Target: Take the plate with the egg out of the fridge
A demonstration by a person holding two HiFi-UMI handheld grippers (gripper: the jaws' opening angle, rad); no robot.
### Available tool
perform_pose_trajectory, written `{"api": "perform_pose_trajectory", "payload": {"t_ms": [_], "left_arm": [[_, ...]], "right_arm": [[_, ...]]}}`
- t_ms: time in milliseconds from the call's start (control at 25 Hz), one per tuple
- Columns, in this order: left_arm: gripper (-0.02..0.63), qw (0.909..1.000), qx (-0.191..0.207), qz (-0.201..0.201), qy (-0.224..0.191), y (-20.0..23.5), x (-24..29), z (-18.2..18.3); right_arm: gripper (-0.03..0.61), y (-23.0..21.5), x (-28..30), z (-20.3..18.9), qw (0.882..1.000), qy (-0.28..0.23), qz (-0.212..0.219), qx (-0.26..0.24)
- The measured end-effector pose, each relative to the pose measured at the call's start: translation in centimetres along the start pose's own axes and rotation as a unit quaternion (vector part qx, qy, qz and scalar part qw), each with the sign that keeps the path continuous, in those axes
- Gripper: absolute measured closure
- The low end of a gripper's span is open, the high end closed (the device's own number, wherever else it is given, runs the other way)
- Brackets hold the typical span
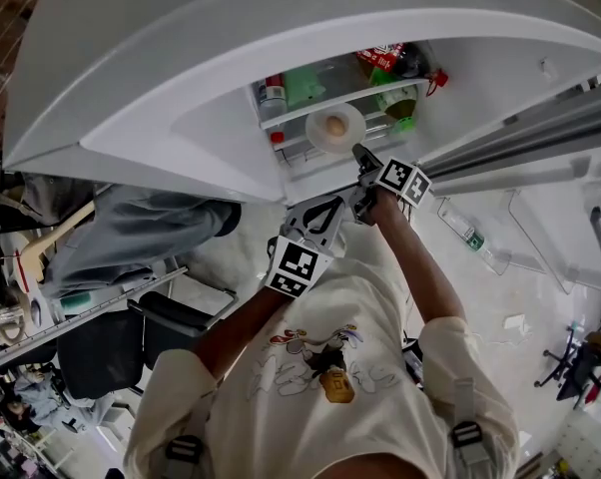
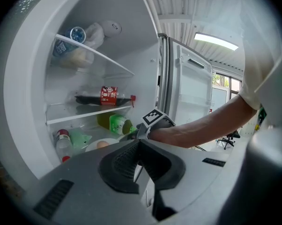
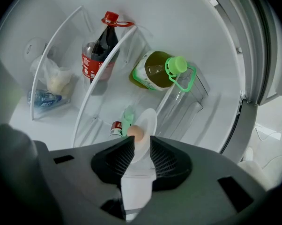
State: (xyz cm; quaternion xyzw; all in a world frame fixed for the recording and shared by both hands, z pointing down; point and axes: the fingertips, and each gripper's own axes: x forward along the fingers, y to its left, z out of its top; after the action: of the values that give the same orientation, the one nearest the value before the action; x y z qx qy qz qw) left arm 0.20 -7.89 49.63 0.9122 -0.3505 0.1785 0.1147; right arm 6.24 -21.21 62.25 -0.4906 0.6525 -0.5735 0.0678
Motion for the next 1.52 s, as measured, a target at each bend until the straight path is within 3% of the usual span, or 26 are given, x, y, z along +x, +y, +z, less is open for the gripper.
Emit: {"api": "perform_pose_trajectory", "payload": {"t_ms": [1520], "left_arm": [[0.604,0.9996,0.003,0.024,0.017,0.4,-0.5,-1.0]], "right_arm": [[0.483,-2.2,3.7,0.0,0.996,0.007,0.01,0.087]]}}
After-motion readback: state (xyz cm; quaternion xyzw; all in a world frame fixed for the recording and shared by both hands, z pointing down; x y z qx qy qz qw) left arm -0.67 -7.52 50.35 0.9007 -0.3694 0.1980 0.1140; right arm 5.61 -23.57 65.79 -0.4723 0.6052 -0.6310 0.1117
